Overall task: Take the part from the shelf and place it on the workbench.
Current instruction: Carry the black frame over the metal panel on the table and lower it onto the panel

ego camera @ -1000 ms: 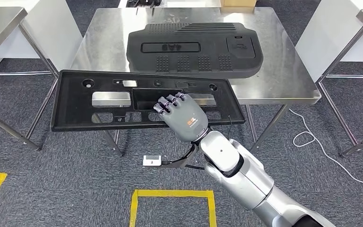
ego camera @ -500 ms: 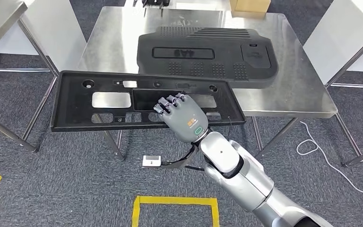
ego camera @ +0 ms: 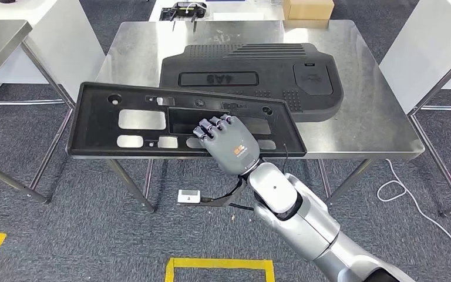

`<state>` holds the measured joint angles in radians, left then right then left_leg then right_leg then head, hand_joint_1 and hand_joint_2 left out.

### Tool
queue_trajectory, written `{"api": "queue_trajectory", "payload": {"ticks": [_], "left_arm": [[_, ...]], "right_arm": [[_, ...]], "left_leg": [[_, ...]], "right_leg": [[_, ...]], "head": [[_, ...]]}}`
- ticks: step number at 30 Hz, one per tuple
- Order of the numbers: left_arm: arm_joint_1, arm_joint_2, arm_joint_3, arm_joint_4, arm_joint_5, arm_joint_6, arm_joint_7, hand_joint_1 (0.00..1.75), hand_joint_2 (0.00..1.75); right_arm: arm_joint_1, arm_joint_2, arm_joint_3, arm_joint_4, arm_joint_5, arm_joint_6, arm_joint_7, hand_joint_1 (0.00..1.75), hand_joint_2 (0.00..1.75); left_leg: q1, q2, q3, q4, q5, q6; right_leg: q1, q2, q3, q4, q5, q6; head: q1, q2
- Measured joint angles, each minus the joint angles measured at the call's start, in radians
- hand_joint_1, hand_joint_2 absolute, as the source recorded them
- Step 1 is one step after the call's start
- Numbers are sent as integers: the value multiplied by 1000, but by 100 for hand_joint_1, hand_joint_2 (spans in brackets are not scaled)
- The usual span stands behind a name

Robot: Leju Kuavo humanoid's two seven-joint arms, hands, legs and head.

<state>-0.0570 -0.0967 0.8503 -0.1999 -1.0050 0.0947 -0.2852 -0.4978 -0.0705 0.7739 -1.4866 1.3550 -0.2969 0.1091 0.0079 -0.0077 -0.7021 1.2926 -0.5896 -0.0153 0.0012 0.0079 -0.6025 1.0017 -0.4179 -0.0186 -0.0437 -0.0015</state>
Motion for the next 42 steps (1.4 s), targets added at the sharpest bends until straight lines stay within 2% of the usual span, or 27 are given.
{"api": "queue_trajectory", "payload": {"ticks": [1, 2, 5, 6, 7, 10, 11, 12, 15, 16, 17, 18, 19, 20, 21, 22, 24, 26, 27, 29, 31, 32, 33, 35, 37, 40, 42], "left_arm": [[1, 0, 0, 0, 0, 0, 0, 0, 175], [2, 0, 0, 0, -1, 0, 1, 0, 175], [3, 1, 1, 0, -7, 0, 2, 0, 175], [3, 2, 2, 0, -9, 0, 2, 0, 175], [2, 2, 4, 0, -11, 0, 2, 0, 175], [2, 1, 8, 0, -12, 0, 3, 0, 175], [2, 1, 8, -1, -13, 1, 3, 0, 175], [1, 1, 9, -1, -14, 1, 3, 0, 175], [0, 2, 9, -1, -15, 1, 4, 0, 175], [0, 2, 10, -1, -15, 0, 4, 0, 175], [1, 2, 10, -1, -14, -2, 5, 0, 175], [1, 2, 12, -1, -14, -4, 6, 0, 175], [2, 2, 13, -1, -13, -6, 6, 0, 175], [2, 2, 15, -1, -12, -9, 7, 0, 175], [1, 2, 17, -1, -12, -11, 8, 0, 175], [1, 2, 18, -1, -12, -12, 8, 0, 175], [0, 2, 19, -1, -12, -15, 10, 0, 175], [0, 2, 22, -1, -12, -15, 11, 0, 175], [0, 2, 23, -1, -13, -15, 11, 0, 175], [-1, 2, 24, -1, -16, -17, 12, 0, 175], [0, 2, 24, -1, -20, -19, 13, 0, 175], [1, 2, 24, -1, -24, -20, 14, 0, 175], [2, 2, 24, -1, -28, -22, 14, 0, 175], [2, 4, 24, -1, -37, -26, 14, 0, 175], [-1, 6, 24, -1, -45, -30, 17, 0, 175], [-5, 5, 24, -1, -50, -32, 20, 0, 175], [-6, 4, 24, -1, -52, -32, 20, 0, 175]], "right_arm": [[3, 0, 0, 1, 1, 0, 0, 175, 175], [5, 0, 0, 2, 1, 0, 1, 175, 175], [7, 0, -1, 2, 11, 0, 6, 175, 175], [6, 0, -2, 2, 16, 0, 9, 175, 175], [7, -1, -3, 2, 21, 0, 11, 175, 175], [9, -2, -10, 3, 41, 0, 15, 175, 175], [7, -3, -12, 3, 54, 0, 19, 175, 175], [4, -5, -14, 3, 69, 0, 24, 175, 175], [5, -14, -15, 6, 98, 3, 33, 175, 175], [8, -17, -15, 9, 106, 5, 35, 175, 175], [11, -20, -15, 11, 113, 8, 37, 175, 175], [11, -22, -15, 14, 119, 13, 38, 175, 175], [10, -24, -16, 17, 120, 19, 38, 175, 175], [8, -26, -16, 20, 116, 25, 36, 175, 175], [5, -29, -17, 23, 112, 30, 34, 175, 175], [3, -31, -18, 27, 107, 34, 31, 175, 175], [-2, -35, -22, 33, 104, 38, 28, 175, 175], [-7, -38, -24, 37, 104, 38, 28, 175, 175], [-10, -39, -25, 40, 107, 38, 28, 175, 175], [-21, -42, -25, 50, 121, 40, 28, 175, 175], [-30, -46, -27, 69, 135, 45, 26, 175, 175], [-35, -49, -28, 81, 135, 46, 19, 175, 175], [-42, -52, -31, 94, 129, 45, 8, 175, 175], [-65, -57, -40, 124, 112, 33, -21, 175, 175], [-93, -63, -49, 156, 105, 10, -41, 175, 175], [-121, -71, -61, 193, 106, -9, -51, 175, 175], [-131, -74, -68, 209, 107, -20, -53, 175, 175]], "left_leg": [[0, 0, -25, 15, -2, 1], [-1, 0, -31, -5, 16, 4], [-8, 0, 18, -192, 151, 21], [-12, 0, 34, -238, 177, 28], [-16, 0, 43, -261, 187, 34], [-15, 0, 64, -274, 183, 49], [-12, 0, 71, -278, 182, 53], [-9, -1, 77, -281, 180, 57], [-8, -3, 86, -283, 165, 64], [-7, -4, 93, -283, 158, 64], [-6, -5, 101, -283, 150, 62], [-5, -7, 112, -283, 142, 59], [-4, -7, 123, -283, 133, 55], [-4, -8, 134, -282, 125, 50], [-4, -9, 141, -283, 116, 44], [-5, -9, 147, -284, 110, 37], [-5, -9, 156, -284, 102, 25], [-3, -5, 152, -257, 94, 15], [-2, -3, 132, -218, 85, 11], [-2, 1, 54, -91, 51, 8], [-2, 2, -21, 0, 17, 8], [-2, 2, -36, -3, 23, 11], [-3, 2, -32, -41, 52, 14], [-7, 2, 6, -174, 147, 26], [-12, 2, 36, -263, 194, 35], [-16, 1, 55, -283, 194, 49], [-13, -1, 67, -290, 193, 57]], "right_leg": [[2, 2, 11, 0, -8, -1], [4, 3, 23, 0, -17, 0], [6, 7, 60, 0, -45, 7], [8, 7, 66, -1, -53, 11], [10, 8, 71, 0, -58, 18], [13, 8, 71, 14, -66, 32], [12, 7, 54, 41, -71, 35], [11, 6, 24, 88, -80, 38], [2, 5, -108, 273, -128, 42], [-2, 4, -137, 295, -132, 47], [-6, 4, -148, 281, -117, 58], [-11, 3, -139, 231, -84, 72], [-15, 0, -116, 156, -39, 86], [-16, -4, -93, 85, -4, 92], [-15, -7, -71, 33, 16, 86], [-12, -10, -58, 2, 25, 73], [-9, -9, -43, -7, 21, 43], [-12, -7, -24, -10, 22, 28], [-14, -6, -13, -11, 20, 21], [-12, -5, 3, -12, 7, 12], [-7, -3, 21, -12, -8, 10], [-4, -2, 32, -12, -16, 9], [-3, 0, 44, -12, -25, 10], [-1, 2, 67, -12, -42, 14], [2, 4, 76, -14, -53, 22], [4, 5, 76, -5, -59, 37], [2, 4, 46, 48, -67, 44]], "head": [[0, 0], [0, 0], [0, 0], [1, 0], [1, 0], [1, 0], [3, 0], [5, 0], [10, 0], [9, 0], [10, 0], [9, 0], [10, 0], [10, 0], [11, 0], [12, 0], [12, 0], [12, 0], [11, 0], [8, 0], [8, 0], [8, 0], [8, 0], [8, 0], [8, 0], [7, 0], [10, 0]]}}
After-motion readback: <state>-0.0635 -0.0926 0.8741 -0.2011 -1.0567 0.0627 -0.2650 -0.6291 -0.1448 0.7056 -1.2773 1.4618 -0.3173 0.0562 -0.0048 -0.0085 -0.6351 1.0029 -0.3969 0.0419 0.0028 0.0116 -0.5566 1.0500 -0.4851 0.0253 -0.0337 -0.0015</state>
